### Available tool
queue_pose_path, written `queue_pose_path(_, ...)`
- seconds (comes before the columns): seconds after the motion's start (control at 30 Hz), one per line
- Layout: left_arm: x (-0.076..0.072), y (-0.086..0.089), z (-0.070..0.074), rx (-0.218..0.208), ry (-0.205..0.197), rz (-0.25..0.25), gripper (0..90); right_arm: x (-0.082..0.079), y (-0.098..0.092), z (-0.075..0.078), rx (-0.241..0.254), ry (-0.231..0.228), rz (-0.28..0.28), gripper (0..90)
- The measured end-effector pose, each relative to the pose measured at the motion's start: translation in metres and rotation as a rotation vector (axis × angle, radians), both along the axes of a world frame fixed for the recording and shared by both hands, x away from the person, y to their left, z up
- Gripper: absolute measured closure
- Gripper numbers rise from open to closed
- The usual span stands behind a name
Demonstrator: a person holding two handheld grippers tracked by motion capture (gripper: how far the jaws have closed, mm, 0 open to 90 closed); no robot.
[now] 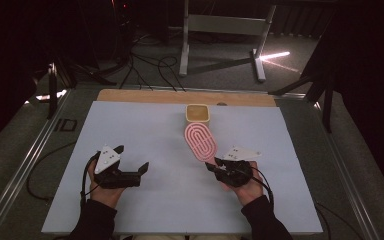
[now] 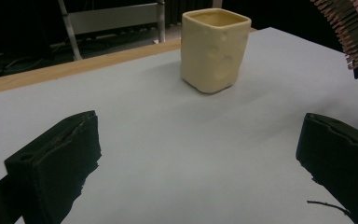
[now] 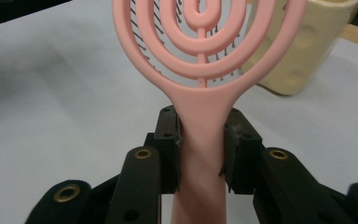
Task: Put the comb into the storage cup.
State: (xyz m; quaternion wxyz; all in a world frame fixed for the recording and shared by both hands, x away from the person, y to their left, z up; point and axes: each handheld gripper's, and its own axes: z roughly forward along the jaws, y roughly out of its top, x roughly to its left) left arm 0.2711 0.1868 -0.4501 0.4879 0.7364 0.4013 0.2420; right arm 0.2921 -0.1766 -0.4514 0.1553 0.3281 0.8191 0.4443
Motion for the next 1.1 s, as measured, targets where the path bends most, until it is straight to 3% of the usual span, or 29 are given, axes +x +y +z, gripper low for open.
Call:
queue_pose_path(0.43, 0.006, -0.015, 0.003, -0.023, 0.001, -0.036, 0.3, -0.004, 0.01, -0.002, 0.001, -0.004, 0.017, 70.4)
queue_pose_path(0.67, 0.011, -0.023, 0.003, -0.03, 0.033, -0.079, 0.3, -0.006, 0.015, -0.004, -0.002, -0.009, 0.023, 70.4)
queue_pose_path(1.1, 0.014, -0.043, 0.005, -0.04, 0.038, -0.125, 0.3, -0.008, 0.02, -0.006, 0.002, -0.006, 0.033, 70.4)
